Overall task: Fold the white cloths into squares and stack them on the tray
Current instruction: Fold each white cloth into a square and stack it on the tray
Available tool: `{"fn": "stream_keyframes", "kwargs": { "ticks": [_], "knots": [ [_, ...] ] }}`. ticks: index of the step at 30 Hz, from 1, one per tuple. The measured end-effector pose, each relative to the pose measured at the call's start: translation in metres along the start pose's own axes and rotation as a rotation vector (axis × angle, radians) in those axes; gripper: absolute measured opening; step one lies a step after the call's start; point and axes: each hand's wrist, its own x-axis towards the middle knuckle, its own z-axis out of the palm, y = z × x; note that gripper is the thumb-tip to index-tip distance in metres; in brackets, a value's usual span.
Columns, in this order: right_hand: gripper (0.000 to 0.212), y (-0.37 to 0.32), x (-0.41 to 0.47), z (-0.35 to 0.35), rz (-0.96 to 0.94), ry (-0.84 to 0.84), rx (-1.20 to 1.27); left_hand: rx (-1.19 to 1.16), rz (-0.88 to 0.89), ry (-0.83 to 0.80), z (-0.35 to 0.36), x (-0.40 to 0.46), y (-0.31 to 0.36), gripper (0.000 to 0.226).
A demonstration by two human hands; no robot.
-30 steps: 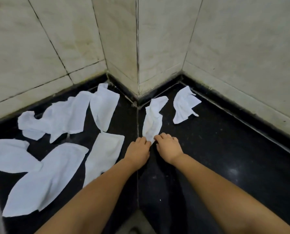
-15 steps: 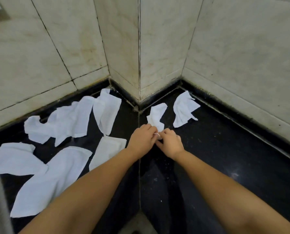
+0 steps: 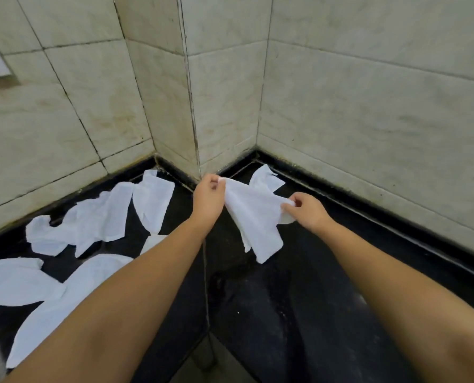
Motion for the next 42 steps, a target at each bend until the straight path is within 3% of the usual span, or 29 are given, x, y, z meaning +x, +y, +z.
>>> {"fn": "stream_keyframes", "kwargs": {
  "ticks": [4,8,13,18,25,29,32,36,42],
  "knots": [
    [0.018,0.012,-0.005,-0.030,0.009,0.032,0.025,-0.099,-0.099,0.031,0.005,0.002,-0.004,0.012],
    [0.012,0.017,-0.005,-0.044,0.057,0.153,0.270,-0.187,-0.146,0.019,0.007,0.006,0.000,0.012],
    [0.012,0.015,-0.014,-0.045,0.025,0.188,0.374,-0.271,-0.187,-0.013,0.005,0.008,-0.001,0.012],
    [0.008,0.053,-0.034,-0.033,0.102,-0.009,0.379,-0.225,-0.335,-0.305,-0.007,-0.023,-0.032,0.017],
    [0.011,0.113,-0.082,0.012,0.321,-0.310,0.241,0.088,-0.514,-0.567,-0.012,-0.076,-0.100,0.010],
    [0.022,0.128,-0.089,0.020,0.408,-0.429,0.225,0.292,-0.518,-0.686,-0.006,-0.088,-0.115,0.012],
    [0.023,0.128,-0.081,0.018,0.416,-0.403,0.207,0.309,-0.452,-0.628,0.003,-0.080,-0.118,0.008],
    [0.019,0.125,-0.054,0.022,0.399,-0.210,0.204,0.392,-0.305,-0.463,0.020,-0.051,-0.117,0.015],
    [0.025,0.120,-0.010,0.033,0.429,-0.126,-0.023,0.584,-0.198,-0.346,0.046,-0.012,-0.119,0.009]
  ]
}}
